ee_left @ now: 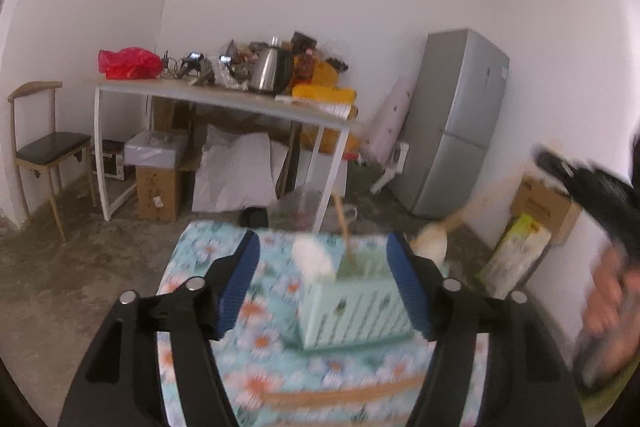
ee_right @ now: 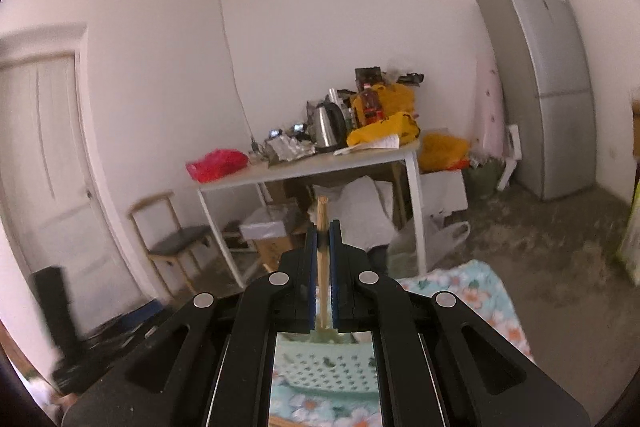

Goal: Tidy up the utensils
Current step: 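Lower the chopstick into the green holder and open the right tool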

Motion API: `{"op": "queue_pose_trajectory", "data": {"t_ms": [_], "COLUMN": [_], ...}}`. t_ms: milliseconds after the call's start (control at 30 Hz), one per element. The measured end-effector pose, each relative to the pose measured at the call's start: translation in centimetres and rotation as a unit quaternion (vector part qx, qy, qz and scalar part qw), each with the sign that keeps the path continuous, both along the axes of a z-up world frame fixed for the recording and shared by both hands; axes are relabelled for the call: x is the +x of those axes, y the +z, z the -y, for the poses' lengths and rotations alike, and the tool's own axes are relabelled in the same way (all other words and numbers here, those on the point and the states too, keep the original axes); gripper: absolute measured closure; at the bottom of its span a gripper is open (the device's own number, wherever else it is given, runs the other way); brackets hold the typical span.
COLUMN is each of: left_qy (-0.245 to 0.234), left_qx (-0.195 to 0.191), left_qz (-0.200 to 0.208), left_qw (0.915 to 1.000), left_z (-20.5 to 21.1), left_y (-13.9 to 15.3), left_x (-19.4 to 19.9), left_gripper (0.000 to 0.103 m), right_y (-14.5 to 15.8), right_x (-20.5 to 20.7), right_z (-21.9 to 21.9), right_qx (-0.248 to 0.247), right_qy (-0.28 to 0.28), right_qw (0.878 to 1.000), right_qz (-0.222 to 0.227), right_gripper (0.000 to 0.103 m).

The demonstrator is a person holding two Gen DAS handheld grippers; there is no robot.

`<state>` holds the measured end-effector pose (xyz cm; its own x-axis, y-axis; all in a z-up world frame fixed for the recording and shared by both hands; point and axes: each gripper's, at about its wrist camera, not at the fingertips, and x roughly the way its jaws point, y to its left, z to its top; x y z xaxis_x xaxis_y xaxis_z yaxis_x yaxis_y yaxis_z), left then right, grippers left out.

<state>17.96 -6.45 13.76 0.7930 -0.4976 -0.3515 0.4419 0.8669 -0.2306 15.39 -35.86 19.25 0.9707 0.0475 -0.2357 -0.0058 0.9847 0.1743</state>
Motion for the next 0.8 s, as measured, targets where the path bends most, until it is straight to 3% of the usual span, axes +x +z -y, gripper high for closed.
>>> {"op": "queue_pose_trajectory", "data": {"t_ms": [167, 333, 433, 500, 800], "left_qy": [0.004, 0.009, 0.009, 0.007, -0.014], "left_qx": [0.040, 0.038, 0.035, 0.036, 0.042], "left_qz": [-0.019, -0.048, -0.049, -0.047, -0.036], "left_qw": [0.9990, 0.9981, 0.9981, 0.9982, 0.9984], "left_z": [-1.7, -2.8, -3.0, -3.0, -1.7], "left_y": [-2.9, -5.0, -5.4, -5.4, -5.2], "left_x": [-2.6, -3.9, -4.3, -4.4, -5.1], "left_gripper": [0.029, 0.026, 0.024, 0.022, 0.021], "right_y": [-2.1, -5.0, -5.3, -5.2, -4.0], "right_x": [2.7, 3.6, 2.7, 1.6, -5.1], "right_z": [-1.2, -2.7, -2.4, -1.8, 0.5], "right_qx": [-0.046, -0.075, -0.052, -0.033, 0.021], "right_qy": [-0.011, -0.001, 0.014, 0.019, 0.025], "right_qw": [0.999, 0.996, 0.997, 0.998, 0.999], "right_qz": [-0.025, -0.055, -0.058, -0.052, -0.022], "right_gripper": [0.099, 0.098, 0.095, 0.083, 0.068]}}
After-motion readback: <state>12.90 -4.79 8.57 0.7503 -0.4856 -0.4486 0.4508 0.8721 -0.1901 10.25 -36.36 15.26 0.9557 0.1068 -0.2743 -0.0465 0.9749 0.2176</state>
